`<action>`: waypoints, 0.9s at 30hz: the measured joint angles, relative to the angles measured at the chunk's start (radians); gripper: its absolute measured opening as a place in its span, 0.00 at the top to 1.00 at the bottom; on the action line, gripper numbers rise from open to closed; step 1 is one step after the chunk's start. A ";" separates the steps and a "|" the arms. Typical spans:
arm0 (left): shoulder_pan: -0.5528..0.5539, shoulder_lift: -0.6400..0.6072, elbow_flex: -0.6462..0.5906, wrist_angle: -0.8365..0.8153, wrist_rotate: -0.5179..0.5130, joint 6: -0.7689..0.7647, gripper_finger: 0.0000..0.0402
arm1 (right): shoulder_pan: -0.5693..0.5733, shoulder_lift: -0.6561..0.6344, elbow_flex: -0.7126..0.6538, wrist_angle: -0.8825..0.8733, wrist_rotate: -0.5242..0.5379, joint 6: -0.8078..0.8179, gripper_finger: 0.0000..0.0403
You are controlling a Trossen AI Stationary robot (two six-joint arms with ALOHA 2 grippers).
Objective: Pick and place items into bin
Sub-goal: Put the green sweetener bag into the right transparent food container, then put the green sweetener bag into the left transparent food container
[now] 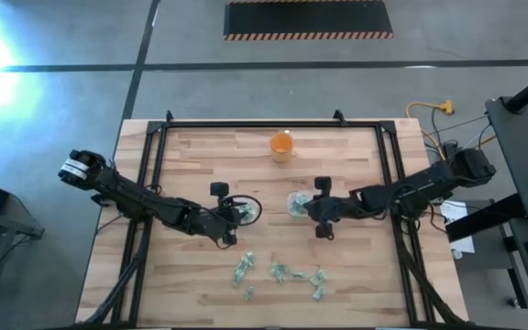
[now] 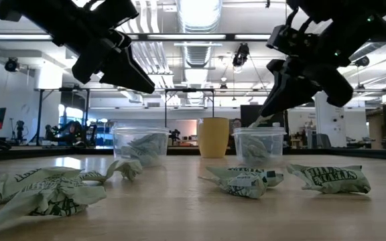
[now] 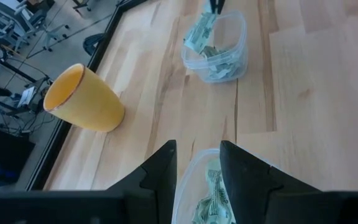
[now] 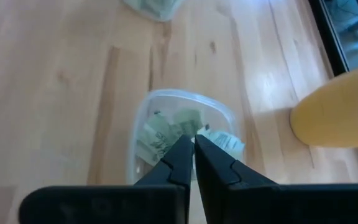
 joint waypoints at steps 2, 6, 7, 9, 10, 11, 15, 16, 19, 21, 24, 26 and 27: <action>0.000 0.000 0.000 0.000 0.000 0.000 0.73 | -0.012 0.004 0.000 -0.001 0.000 0.008 0.95; 0.000 0.000 0.000 0.000 0.000 0.000 0.73 | -0.027 0.017 0.000 0.000 -0.012 0.027 0.88; 0.000 0.000 0.000 0.000 0.000 0.000 0.73 | -0.029 0.021 0.000 -0.001 -0.011 0.028 0.85; 0.000 0.000 0.000 0.000 0.000 0.000 0.73 | -0.030 0.023 0.000 -0.002 -0.010 0.029 0.80; 0.000 0.000 0.000 0.000 0.000 0.000 0.73 | -0.029 0.023 0.000 0.002 -0.010 0.027 0.77; 0.000 0.000 0.000 0.000 0.000 0.000 0.73 | -0.029 0.020 0.000 0.000 -0.010 0.025 0.75; 0.000 0.000 0.000 -0.001 0.002 -0.001 0.73 | -0.027 -0.006 0.000 0.004 -0.009 0.007 0.67; -0.001 0.000 0.001 0.000 0.012 -0.001 0.73 | -0.024 -0.017 0.000 0.010 -0.007 0.003 0.66; -0.001 0.000 0.002 0.000 0.088 -0.003 0.73 | -0.003 -0.054 0.000 0.012 -0.012 -0.012 0.64; -0.003 0.000 0.002 -0.001 0.185 -0.010 0.73 | 0.013 -0.081 0.000 0.014 -0.048 -0.028 0.64; -0.004 0.000 0.001 0.000 0.341 -0.067 0.73 | 0.037 -0.112 0.000 0.015 -0.105 -0.034 0.64; -0.009 0.000 -0.001 -0.001 0.433 -0.100 0.73 | 0.049 -0.125 0.000 0.016 -0.135 -0.039 0.64; -0.012 0.000 -0.001 -0.001 0.475 -0.105 0.73 | 0.055 -0.130 0.000 0.016 -0.149 -0.043 0.64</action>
